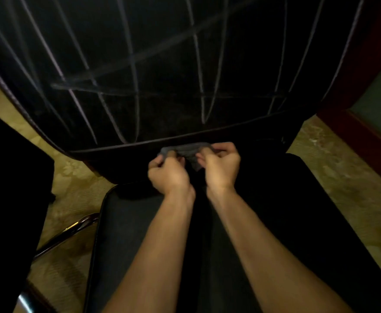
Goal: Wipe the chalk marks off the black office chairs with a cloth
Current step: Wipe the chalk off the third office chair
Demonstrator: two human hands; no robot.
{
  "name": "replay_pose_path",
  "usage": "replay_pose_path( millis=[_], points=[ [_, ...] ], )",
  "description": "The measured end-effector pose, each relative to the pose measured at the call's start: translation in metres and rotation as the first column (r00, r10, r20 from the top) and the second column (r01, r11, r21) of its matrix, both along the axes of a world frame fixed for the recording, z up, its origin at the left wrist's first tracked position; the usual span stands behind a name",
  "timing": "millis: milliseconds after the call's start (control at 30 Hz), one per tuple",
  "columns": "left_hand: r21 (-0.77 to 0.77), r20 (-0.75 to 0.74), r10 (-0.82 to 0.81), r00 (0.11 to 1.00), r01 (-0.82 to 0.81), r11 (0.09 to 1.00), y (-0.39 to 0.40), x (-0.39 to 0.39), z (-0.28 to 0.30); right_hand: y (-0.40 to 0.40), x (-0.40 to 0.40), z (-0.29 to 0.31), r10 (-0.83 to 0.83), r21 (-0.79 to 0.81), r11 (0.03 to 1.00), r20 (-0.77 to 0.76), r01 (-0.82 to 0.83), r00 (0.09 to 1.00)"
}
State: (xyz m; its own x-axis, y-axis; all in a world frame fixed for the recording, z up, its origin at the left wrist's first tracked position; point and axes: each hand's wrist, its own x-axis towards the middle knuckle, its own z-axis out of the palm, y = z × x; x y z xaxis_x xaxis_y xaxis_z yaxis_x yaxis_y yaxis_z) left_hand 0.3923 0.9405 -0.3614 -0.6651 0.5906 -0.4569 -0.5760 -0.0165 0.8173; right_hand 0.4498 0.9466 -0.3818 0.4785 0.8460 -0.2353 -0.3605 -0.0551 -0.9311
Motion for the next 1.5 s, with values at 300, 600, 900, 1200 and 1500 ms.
replay_pose_path(
  millis=[300, 600, 900, 1200, 1500],
  points=[
    [0.013, 0.052, -0.255, 0.966, 0.254, 0.967, 0.0, 0.052, 0.007, 0.003, 0.059, -0.008, -0.164, 0.024, 0.986, 0.149, 0.162, 0.975],
    [-0.011, 0.093, -0.233, 0.968, 0.235, 0.972, 0.003, 0.084, 0.009, -0.008, 0.089, 0.005, -0.168, 0.043, 0.986, 0.196, 0.163, 0.966],
    [0.062, 0.115, -0.411, 0.904, 0.406, 0.912, -0.005, 0.114, 0.011, -0.007, 0.128, 0.011, -0.266, 0.041, 0.964, 0.156, 0.263, 0.951],
    [0.199, 0.108, -0.307, 0.945, 0.282, 0.939, -0.009, 0.065, 0.018, -0.01, 0.082, 0.021, -0.145, 0.1, 0.986, 0.121, 0.133, 0.982],
    [0.214, 0.14, -0.288, 0.947, 0.255, 0.943, -0.014, 0.06, 0.023, -0.012, 0.075, 0.038, -0.149, 0.171, 0.977, 0.131, 0.125, 0.98]
  ],
)
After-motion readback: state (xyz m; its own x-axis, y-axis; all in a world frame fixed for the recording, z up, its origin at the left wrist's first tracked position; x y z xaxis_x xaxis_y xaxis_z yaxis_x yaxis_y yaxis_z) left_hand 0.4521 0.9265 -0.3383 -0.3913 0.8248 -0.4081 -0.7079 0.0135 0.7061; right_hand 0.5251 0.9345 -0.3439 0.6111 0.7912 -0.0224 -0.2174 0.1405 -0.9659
